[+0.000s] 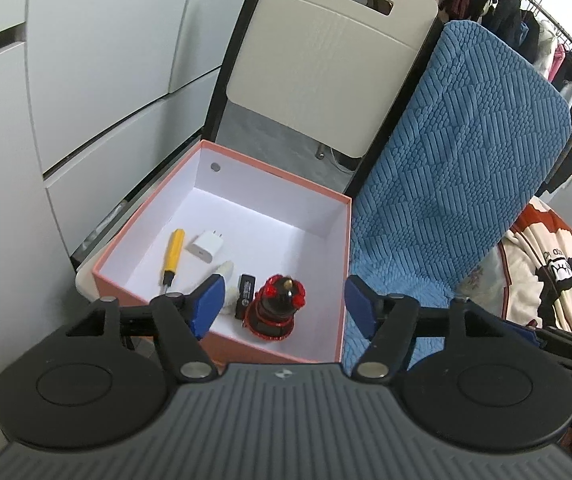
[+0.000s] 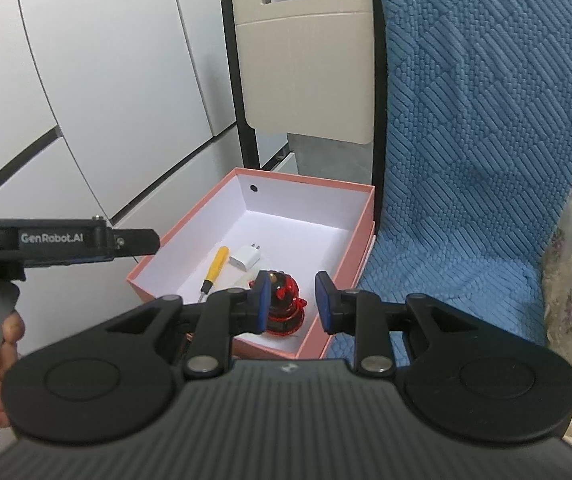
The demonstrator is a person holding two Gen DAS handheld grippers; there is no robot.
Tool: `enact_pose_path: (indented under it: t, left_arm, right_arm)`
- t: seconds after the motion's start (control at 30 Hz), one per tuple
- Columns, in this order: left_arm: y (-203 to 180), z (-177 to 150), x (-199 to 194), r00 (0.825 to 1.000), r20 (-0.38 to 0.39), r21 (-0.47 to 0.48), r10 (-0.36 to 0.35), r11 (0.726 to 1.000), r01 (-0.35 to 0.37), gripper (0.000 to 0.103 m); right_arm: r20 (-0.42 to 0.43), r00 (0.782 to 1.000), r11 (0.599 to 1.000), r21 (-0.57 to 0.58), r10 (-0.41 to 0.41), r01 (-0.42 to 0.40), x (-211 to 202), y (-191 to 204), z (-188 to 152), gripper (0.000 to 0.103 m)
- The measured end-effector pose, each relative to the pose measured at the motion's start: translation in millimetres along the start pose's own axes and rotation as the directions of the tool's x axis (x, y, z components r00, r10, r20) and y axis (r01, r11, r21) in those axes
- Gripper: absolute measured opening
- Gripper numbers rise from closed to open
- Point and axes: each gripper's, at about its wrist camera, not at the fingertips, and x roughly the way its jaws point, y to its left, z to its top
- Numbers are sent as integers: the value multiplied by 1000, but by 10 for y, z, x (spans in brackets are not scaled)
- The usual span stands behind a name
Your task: Organize rigid objects
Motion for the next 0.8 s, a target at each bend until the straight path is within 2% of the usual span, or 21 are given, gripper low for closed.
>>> enact_pose_path:
  t: [0.2, 0.33, 0.6, 0.7, 0.77, 0.8]
  left_arm:
    - [-29, -213, -169, 1000, 5, -11, 8, 1000, -8, 82]
    - [-54, -305, -235, 1000, 3, -3, 22, 1000, -22, 93]
    - [-41, -366, -437, 999, 36, 3, 39, 999, -39, 98]
    - [-34, -394, -494, 998, 40, 23, 46, 999, -47, 98]
    - [-13, -415, -522, 998, 43, 23, 53, 998, -54, 99]
    - [1, -419, -533, 998, 44, 27, 53, 998, -54, 99]
  right_arm:
    - [1, 1000, 1000, -9, 9, -9, -185, -9, -171, 29]
    - [6, 1000, 1000, -7, 5, -5, -280, -26, -256, 29]
    - [30, 1000, 1000, -4, 3, -3, -429, -30, -328, 30]
    - [39, 999, 1000, 2, 11, -11, -449, -41, -348, 39]
    - [39, 999, 1000, 3, 11, -11, -449, -43, -361, 52]
    - [37, 999, 1000, 4, 12, -13, -447, -41, -362, 55]
